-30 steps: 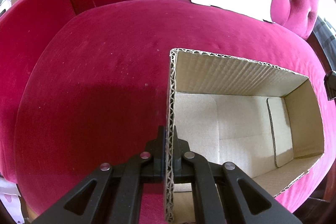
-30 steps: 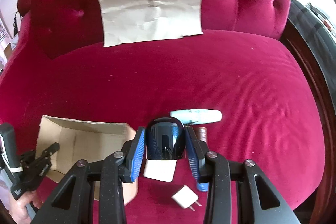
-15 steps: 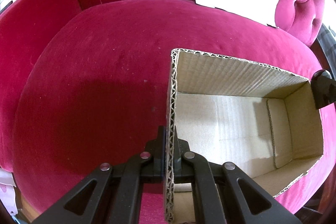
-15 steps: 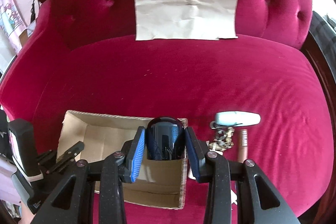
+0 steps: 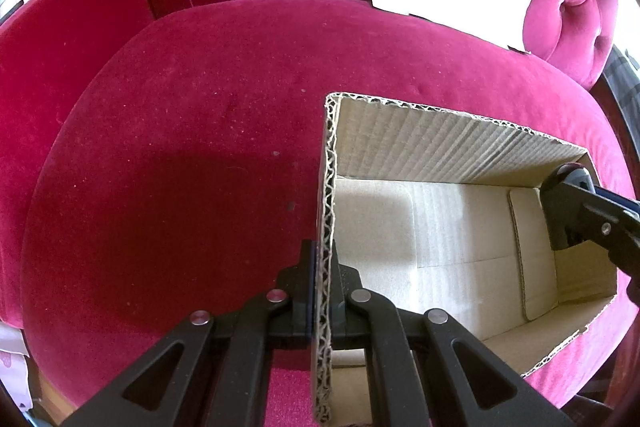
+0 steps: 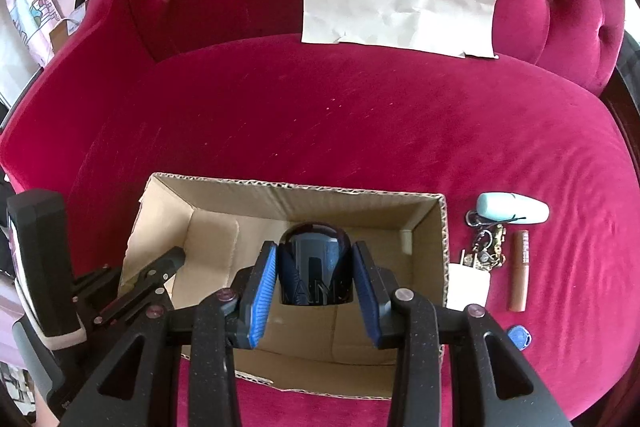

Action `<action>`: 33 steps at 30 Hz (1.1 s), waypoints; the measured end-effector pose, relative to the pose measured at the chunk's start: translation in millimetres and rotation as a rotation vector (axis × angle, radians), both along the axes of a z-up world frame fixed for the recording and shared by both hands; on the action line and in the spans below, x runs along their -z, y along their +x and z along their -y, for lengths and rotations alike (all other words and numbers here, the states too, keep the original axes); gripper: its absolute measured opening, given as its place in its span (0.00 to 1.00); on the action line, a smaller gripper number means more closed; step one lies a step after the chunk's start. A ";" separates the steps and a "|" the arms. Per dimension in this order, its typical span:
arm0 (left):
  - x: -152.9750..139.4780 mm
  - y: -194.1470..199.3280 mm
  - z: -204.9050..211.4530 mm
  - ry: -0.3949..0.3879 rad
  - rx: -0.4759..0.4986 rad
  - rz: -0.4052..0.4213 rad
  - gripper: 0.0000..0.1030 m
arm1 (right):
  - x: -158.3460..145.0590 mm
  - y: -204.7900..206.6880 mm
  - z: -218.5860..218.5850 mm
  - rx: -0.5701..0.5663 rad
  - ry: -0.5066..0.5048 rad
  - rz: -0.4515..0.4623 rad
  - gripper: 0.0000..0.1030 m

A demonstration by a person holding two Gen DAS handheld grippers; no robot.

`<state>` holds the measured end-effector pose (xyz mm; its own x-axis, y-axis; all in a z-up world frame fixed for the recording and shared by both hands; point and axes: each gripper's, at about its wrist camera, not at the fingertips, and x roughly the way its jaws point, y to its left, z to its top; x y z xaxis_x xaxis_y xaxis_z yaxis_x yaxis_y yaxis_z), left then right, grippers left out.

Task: Organize rigid objects
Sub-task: 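Lift the tape roll and carry it over the box with the right gripper, then lower the tape roll into the box and open the right gripper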

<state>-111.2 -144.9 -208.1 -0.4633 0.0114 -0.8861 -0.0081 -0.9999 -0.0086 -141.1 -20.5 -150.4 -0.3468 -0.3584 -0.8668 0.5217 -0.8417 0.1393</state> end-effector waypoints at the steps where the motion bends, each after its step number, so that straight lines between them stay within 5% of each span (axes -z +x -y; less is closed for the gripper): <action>1: 0.9 -2.4 -2.7 -0.003 0.001 0.001 0.03 | 0.3 0.0 0.6 -0.001 0.000 0.001 0.39; 11: 0.6 -3.7 -2.5 -0.004 0.006 0.004 0.03 | 2.5 3.0 5.0 -0.031 0.006 -0.008 0.41; 14: 0.2 -2.2 -1.9 -0.011 0.010 0.002 0.03 | 0.0 6.0 7.7 -0.042 0.025 -0.040 0.54; 18: -0.6 -1.0 -1.0 -0.012 0.008 0.001 0.04 | -4.8 7.7 8.8 -0.039 0.026 -0.070 0.85; 21: -0.5 -0.9 -0.7 -0.012 0.008 0.001 0.04 | -6.0 8.2 7.4 -0.028 0.028 -0.086 0.96; 33: -1.1 -1.1 -1.5 -0.021 0.014 0.004 0.04 | -8.1 2.2 -4.1 -0.009 0.004 -0.064 1.00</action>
